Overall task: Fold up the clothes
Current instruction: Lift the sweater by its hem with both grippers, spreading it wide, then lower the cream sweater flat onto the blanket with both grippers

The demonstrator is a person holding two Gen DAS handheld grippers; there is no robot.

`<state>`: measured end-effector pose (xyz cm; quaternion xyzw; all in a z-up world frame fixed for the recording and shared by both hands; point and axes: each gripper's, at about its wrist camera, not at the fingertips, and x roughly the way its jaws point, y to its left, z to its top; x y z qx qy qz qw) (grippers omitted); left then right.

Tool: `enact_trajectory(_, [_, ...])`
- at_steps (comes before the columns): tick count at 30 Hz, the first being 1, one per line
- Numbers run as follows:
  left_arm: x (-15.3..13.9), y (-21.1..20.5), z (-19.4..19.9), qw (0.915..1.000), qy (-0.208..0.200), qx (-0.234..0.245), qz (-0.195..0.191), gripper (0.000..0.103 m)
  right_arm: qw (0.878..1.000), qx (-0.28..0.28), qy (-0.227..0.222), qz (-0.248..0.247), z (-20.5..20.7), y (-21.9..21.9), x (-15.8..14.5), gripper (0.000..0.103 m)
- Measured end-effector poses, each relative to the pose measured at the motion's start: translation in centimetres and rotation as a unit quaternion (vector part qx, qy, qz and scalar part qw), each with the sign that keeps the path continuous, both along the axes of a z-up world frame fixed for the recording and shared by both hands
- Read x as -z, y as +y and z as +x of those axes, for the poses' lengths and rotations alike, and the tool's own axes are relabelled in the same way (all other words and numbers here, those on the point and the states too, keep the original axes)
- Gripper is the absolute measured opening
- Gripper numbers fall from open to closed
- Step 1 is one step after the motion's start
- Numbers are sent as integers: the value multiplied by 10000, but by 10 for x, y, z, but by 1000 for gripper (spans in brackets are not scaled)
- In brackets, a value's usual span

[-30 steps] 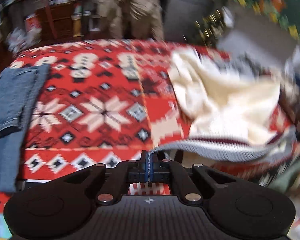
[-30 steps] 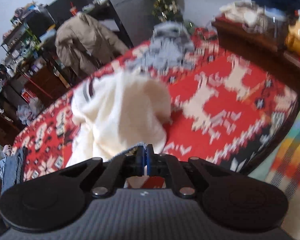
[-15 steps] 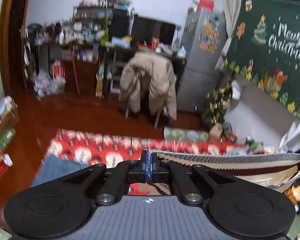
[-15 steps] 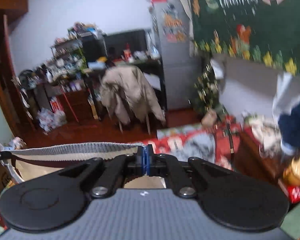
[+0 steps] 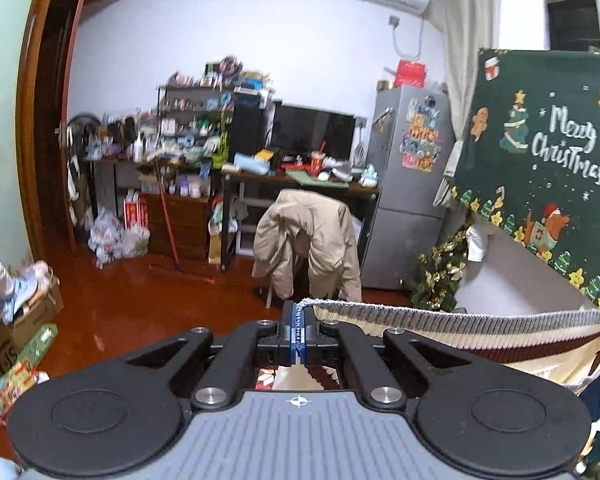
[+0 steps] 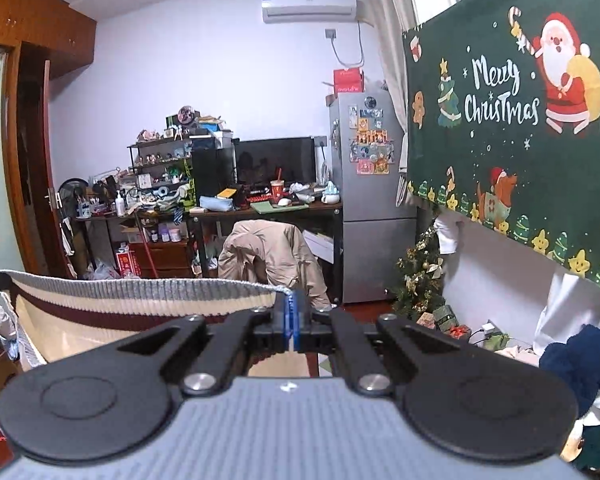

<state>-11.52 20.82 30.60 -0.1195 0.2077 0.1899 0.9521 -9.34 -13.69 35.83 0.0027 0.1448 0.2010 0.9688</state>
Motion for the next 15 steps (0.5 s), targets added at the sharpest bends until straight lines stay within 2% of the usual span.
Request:
enact_trajectory(5, [7, 28, 63, 9985, 390, -182, -334, 2, 9993, -15, 355, -110, 62, 28, -6, 1])
enact_trajectory(9, [-3, 53, 116, 9977, 414, -364, -397, 2, 9986, 75, 514, -41, 136, 57, -1, 1])
enact_trajectory(12, [-33, 65, 152, 9979, 273, -517, -265, 2, 9994, 124, 311, 0, 189, 79, -12, 1])
enact_trajectory(15, [-74, 70, 170, 9977, -87, -660, -135, 2, 9999, 122, -108, 2, 232, 101, -48, 1])
